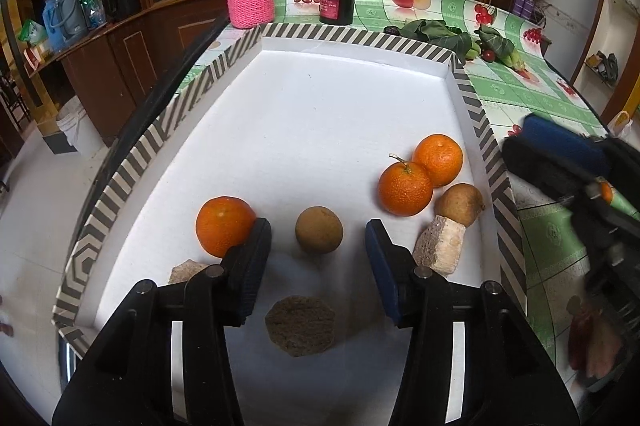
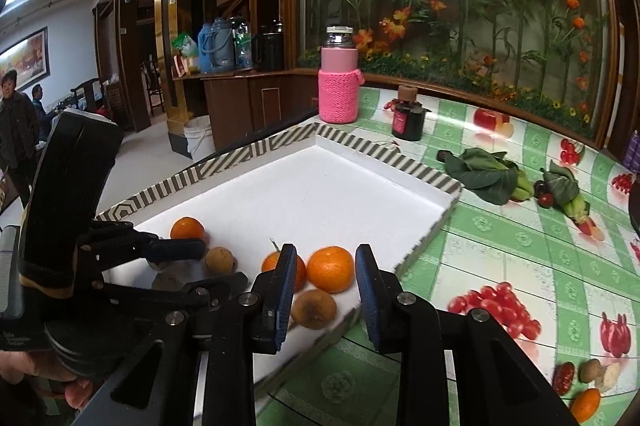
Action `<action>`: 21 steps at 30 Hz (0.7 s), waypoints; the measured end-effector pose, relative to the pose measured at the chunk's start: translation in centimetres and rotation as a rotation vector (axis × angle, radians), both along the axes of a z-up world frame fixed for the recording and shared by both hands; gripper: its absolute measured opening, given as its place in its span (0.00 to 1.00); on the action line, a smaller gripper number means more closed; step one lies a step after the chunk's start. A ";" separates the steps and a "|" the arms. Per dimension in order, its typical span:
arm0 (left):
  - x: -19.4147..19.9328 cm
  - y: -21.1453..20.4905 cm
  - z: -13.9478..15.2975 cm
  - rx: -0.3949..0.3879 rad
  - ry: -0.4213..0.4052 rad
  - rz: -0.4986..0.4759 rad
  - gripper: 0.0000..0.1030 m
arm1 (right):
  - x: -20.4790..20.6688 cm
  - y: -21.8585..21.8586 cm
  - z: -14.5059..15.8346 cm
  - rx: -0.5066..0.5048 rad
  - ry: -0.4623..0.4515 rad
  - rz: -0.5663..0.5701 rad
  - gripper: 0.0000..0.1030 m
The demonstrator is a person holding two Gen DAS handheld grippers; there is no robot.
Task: Organize fruits
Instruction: 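Lower the kiwis into the tray and open both grippers, then move both open grippers back to the items on the tablecloth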
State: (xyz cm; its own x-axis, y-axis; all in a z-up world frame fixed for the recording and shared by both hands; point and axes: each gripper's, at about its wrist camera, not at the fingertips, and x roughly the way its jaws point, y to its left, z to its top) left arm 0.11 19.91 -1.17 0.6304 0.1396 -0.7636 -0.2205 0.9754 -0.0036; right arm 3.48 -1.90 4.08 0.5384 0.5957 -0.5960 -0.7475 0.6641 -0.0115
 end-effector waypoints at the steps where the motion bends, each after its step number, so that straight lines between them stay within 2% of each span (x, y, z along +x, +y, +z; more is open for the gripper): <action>1: -0.2 -0.1 0.3 0.006 -0.009 0.000 0.48 | 0.1 -0.6 0.3 0.008 0.000 -0.007 0.28; 6: -1.3 -1.1 2.7 0.010 -0.096 0.013 0.48 | 1.0 -5.2 1.6 0.055 0.014 -0.063 0.28; 9: -1.5 -2.6 4.0 0.008 -0.128 -0.024 0.48 | 2.0 -9.4 1.9 0.063 0.012 -0.129 0.28; 15: -1.0 -9.9 5.2 0.016 -0.175 -0.261 0.47 | 4.3 -18.5 1.9 0.046 -0.005 -0.288 0.28; 18: 0.2 -13.1 4.7 0.003 -0.157 -0.346 0.47 | 6.1 -22.5 0.8 0.012 0.039 -0.355 0.28; 21: 1.9 -16.1 3.7 -0.016 -0.119 -0.415 0.47 | 7.1 -24.6 0.1 -0.014 0.084 -0.362 0.28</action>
